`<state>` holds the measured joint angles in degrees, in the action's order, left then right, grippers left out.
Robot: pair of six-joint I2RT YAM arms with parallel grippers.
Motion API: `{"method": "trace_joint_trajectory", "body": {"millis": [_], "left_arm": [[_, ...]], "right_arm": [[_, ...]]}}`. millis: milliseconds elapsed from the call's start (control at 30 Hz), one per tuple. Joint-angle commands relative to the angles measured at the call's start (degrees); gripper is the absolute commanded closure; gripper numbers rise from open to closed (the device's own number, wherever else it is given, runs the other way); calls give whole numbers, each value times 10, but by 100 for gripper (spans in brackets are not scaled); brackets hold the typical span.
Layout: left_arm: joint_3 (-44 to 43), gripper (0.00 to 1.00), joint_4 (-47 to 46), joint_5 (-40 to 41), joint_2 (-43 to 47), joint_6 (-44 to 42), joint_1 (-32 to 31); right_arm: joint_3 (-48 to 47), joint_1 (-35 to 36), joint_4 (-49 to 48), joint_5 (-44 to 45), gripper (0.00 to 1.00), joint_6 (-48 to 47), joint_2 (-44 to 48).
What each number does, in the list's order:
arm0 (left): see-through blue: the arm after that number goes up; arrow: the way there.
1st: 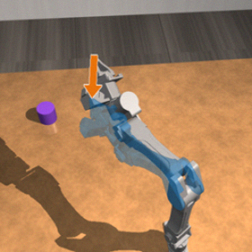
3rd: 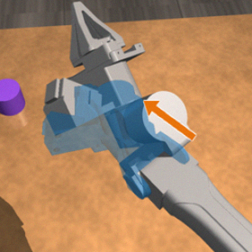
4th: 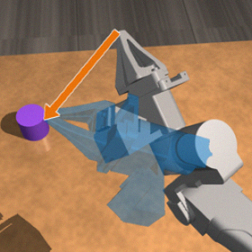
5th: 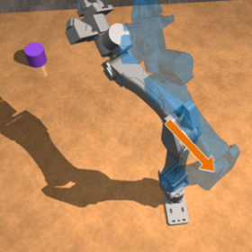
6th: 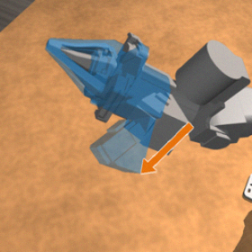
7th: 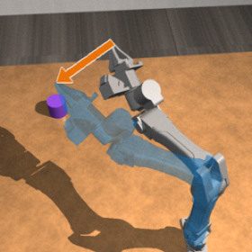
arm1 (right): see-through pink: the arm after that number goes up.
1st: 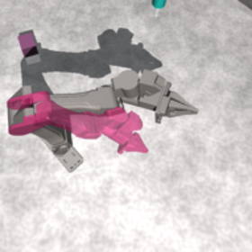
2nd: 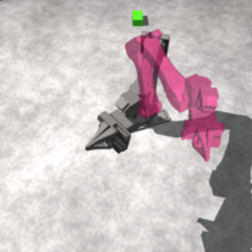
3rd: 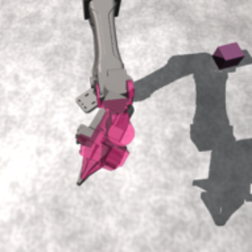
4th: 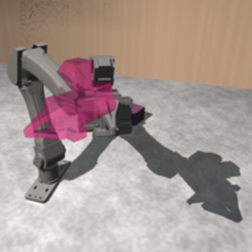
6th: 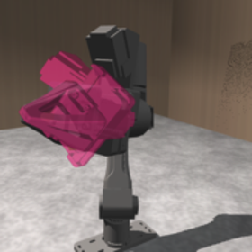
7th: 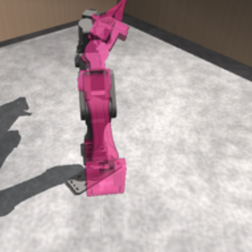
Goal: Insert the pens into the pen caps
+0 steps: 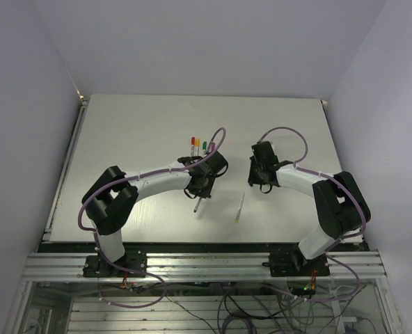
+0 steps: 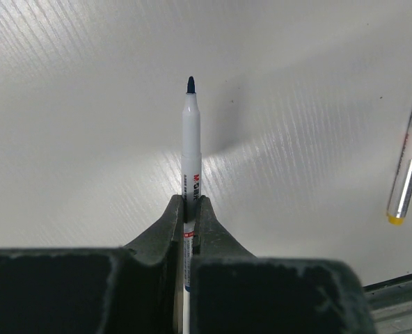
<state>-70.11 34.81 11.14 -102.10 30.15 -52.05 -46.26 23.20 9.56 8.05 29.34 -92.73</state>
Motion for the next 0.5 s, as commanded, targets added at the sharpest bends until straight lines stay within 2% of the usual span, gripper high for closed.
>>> {"method": "trace_joint_trajectory", "body": {"millis": [0, 67, 233, 467], "left_arm": [[-3, 93, -15, -8, 12, -6, 7], [-3, 93, -16, -7, 12, -7, 9], [-3, 93, -16, -4, 14, -8, 11], [-7, 93, -25, -9, 14, -13, 12]], "right_arm": [[-7, -2, 44, -7, 89, -11, -30], [-12, -2, 55, -11, 100, -11, -39], [-22, -2, 76, -24, 100, -9, -53], [-22, -1, 51, -36, 100, -9, -22]]}}
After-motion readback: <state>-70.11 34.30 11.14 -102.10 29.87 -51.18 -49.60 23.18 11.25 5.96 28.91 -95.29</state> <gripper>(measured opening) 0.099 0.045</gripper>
